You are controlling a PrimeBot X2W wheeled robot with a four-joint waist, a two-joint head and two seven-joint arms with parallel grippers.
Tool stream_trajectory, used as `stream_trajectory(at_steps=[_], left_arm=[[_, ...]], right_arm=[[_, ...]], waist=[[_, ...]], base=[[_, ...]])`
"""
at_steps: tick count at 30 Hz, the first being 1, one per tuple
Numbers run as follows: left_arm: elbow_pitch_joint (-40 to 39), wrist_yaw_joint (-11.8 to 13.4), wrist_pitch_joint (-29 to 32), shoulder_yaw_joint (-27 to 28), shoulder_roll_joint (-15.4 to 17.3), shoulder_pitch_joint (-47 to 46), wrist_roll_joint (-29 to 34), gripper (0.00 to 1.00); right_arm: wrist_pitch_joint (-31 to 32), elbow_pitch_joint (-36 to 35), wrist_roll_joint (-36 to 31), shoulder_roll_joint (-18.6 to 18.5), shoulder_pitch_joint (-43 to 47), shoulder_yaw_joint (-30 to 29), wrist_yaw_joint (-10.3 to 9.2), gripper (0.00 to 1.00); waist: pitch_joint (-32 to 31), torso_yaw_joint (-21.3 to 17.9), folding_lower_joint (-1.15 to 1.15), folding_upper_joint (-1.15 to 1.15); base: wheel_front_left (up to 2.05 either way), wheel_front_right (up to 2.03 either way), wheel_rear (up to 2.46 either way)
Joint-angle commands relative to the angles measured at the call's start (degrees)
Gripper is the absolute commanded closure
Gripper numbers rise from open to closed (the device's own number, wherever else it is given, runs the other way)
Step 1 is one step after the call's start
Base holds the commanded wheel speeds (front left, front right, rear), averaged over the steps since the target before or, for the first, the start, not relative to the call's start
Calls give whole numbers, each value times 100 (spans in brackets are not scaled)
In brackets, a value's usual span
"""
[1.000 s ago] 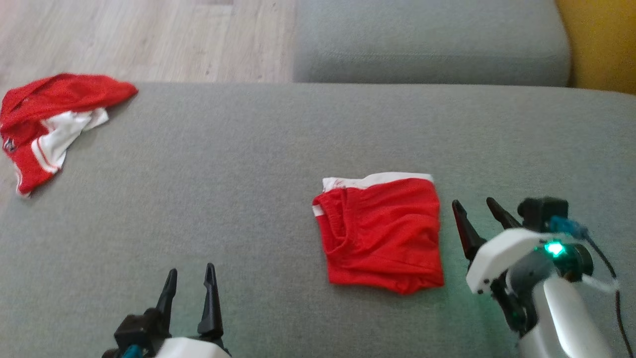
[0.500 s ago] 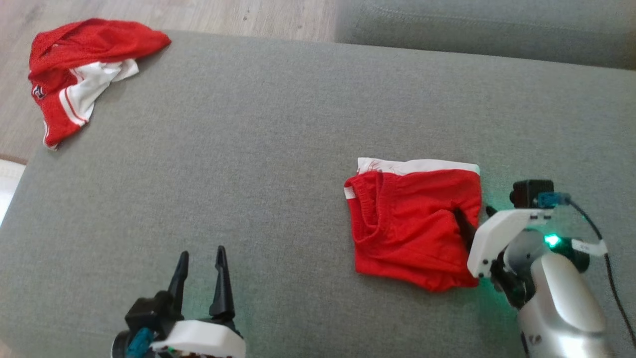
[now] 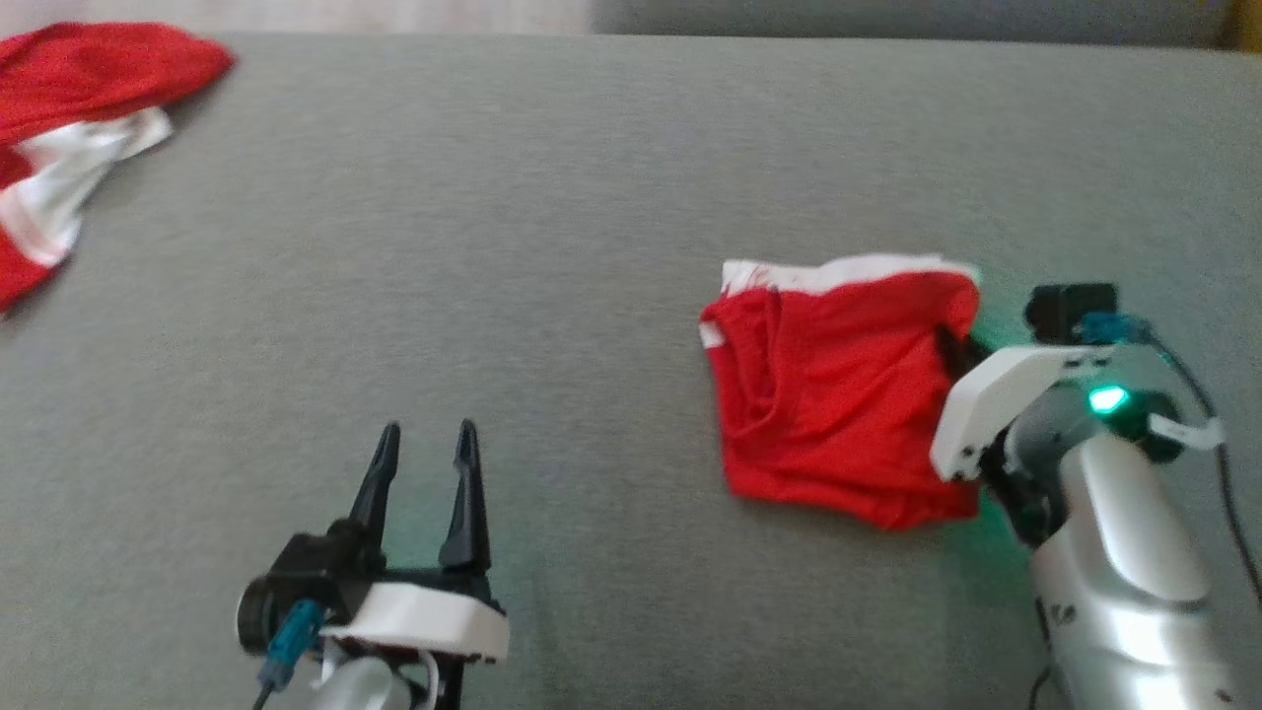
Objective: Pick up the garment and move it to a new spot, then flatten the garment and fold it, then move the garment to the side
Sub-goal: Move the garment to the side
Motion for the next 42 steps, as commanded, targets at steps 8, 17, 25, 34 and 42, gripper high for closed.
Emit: stream_trajectory(at_steps=[8, 17, 25, 34, 42], left_arm=[[-579, 31, 185, 115, 297, -649, 334, 0], [-1003, 58, 794, 46, 735, -1217, 662, 0], [-1233, 140, 1010, -11, 842, -1244, 731, 0], [-1413, 259, 910, 81, 849, -1231, 715, 0], [-1509, 343, 802, 108, 818, -1177, 704, 0]], right_arm=[[-198, -778, -254, -20, -445, -360, -4, 100], [-601, -708, 146, -20, -822, -180, -4, 100], [-713, -304, -350, -23, -1499, -175, -4, 100], [-389, 155, -1090, -898, -2450, -789, -4, 100], [-327, 349, -1477, -1655, -2695, -1374, -4, 56]], waist=[[784, -1702, -1, 0], [1372, -2928, -1, 0], [1487, -2899, -1, 0], [1725, -2007, -1, 0], [1915, -1451, -1, 0]], base=[[0, 0, 0], [0, 0, 0], [0, 0, 0], [0, 0, 0], [0, 0, 0]])
